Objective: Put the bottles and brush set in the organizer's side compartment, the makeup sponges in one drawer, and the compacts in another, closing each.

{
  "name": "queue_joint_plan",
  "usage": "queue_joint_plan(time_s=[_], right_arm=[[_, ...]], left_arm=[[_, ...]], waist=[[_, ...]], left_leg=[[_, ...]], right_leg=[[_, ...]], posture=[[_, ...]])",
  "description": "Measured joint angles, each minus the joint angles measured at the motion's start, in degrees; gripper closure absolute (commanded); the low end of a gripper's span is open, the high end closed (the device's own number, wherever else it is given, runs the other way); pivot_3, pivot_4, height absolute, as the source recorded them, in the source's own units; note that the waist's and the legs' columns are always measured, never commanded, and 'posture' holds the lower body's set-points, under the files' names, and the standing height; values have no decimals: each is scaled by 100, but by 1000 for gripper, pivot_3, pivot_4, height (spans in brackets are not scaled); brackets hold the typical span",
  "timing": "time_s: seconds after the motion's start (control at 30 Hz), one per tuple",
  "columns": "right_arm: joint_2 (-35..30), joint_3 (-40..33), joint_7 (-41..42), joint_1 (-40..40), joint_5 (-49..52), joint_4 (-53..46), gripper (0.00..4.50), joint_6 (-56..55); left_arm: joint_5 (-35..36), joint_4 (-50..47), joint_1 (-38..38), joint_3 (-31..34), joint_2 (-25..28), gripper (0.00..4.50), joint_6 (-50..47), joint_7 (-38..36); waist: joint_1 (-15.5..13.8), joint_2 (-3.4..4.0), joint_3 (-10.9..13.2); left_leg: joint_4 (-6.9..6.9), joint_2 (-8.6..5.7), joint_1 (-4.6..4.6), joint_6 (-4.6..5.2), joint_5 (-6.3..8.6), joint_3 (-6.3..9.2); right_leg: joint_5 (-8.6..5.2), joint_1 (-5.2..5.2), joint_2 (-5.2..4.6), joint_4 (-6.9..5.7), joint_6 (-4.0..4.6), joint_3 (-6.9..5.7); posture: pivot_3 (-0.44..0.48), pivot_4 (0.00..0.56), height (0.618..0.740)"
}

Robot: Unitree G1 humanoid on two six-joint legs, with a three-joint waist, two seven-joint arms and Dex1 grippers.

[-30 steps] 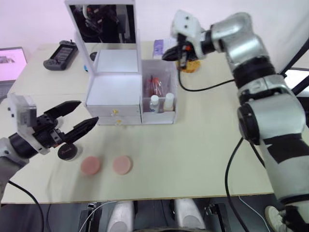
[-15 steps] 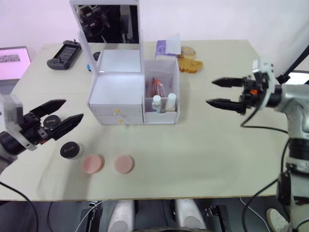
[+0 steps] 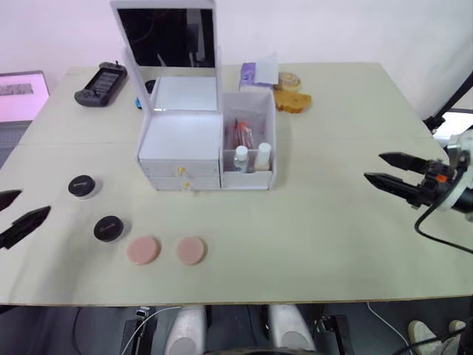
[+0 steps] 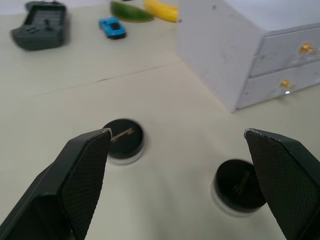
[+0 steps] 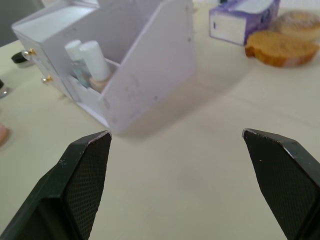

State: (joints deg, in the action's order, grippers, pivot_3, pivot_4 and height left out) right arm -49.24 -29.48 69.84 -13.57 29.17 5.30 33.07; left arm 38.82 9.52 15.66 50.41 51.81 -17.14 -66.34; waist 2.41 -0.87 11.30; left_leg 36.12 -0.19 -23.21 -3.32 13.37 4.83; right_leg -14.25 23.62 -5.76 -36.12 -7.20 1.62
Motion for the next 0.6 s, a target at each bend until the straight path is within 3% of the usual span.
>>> queue_joint_plan(time_s=[0.37, 0.47, 0.6], right_arm=[[-72, 412, -58, -58, 110, -23, 61, -271], [-44, 715, -106, -277, 343, -476, 61, 20], [80, 1453, -206, -691, 962, -1546, 61, 852]], left_arm=[[-64, -273, 169, 40, -227, 0, 116, 23], [30, -960, 402, 61, -507, 0, -74, 282], [639, -2747, 829, -25, -1115, 0, -763, 968]], waist=[[22, 0, 0], [22, 0, 0], [-8, -2, -1]], left_leg=[[-5, 4, 10, 0, 0, 0], [-4, 5, 12, 0, 0, -1], [1, 7, 8, 0, 0, 4]], right_leg=[[0, -5, 0, -1, 0, 0], [0, -7, 0, -2, 0, 1], [0, -9, 0, 0, -1, 1]], posture=[[0, 150, 740], [0, 150, 740], [0, 150, 740]])
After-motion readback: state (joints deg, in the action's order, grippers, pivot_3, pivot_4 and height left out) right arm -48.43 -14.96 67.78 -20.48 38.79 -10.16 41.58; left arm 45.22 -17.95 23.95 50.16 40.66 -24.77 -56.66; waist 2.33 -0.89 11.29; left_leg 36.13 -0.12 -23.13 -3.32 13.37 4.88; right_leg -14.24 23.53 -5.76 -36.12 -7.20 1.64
